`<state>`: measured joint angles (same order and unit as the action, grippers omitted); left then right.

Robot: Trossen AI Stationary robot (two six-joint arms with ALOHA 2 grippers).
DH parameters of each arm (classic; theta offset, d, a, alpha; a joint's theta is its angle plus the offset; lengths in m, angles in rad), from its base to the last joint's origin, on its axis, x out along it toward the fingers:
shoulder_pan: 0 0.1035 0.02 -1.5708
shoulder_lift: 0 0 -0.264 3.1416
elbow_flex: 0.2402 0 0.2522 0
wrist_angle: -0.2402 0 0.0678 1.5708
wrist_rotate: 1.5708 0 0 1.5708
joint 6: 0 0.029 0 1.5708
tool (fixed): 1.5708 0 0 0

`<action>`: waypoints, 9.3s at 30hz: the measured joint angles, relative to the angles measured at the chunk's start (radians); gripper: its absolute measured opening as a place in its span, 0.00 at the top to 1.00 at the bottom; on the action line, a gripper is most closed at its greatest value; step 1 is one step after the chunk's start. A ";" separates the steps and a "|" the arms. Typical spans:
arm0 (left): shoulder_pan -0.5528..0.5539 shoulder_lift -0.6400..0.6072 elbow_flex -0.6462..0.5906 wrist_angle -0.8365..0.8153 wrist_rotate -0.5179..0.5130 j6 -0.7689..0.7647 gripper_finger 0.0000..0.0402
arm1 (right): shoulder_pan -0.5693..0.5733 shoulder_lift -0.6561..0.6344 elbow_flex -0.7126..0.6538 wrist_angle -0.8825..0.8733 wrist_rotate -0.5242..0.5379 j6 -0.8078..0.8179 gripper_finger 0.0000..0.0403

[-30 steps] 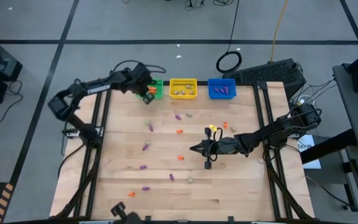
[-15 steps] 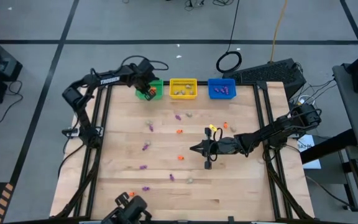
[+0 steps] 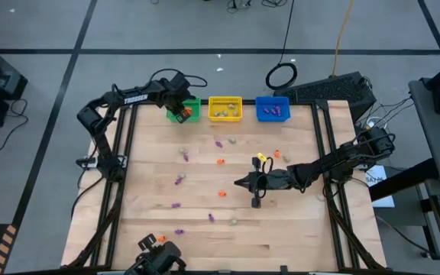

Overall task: Sort Halloween decoration
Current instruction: Put the orange skeleton toy into the green bin, then put the white skull toy into the yellow bin, then put the violet skeleton toy into the blue bin

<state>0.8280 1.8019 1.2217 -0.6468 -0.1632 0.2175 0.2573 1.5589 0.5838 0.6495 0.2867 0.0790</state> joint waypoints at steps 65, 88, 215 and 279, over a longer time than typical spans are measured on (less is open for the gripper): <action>-0.732 -0.618 -0.883 1.135 0.024 -0.255 1.00 | -0.434 -0.392 -0.039 -1.305 -0.006 0.556 0.49; -0.733 -0.618 -0.883 1.135 0.024 -0.255 1.00 | -0.546 -0.393 -0.125 -1.187 -0.112 0.426 0.63; -0.752 -0.615 -1.218 1.580 -0.099 -0.289 1.00 | -0.128 0.949 1.244 -0.480 -0.475 0.119 0.60; -0.752 -0.615 -1.218 1.568 -0.099 -0.313 1.00 | -1.064 0.013 0.452 -1.081 -0.258 -0.123 0.99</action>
<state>0.0763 1.1873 0.0036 0.9216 -0.2626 -0.0957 -0.8065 1.5722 1.0354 -0.4319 0.0283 -0.0441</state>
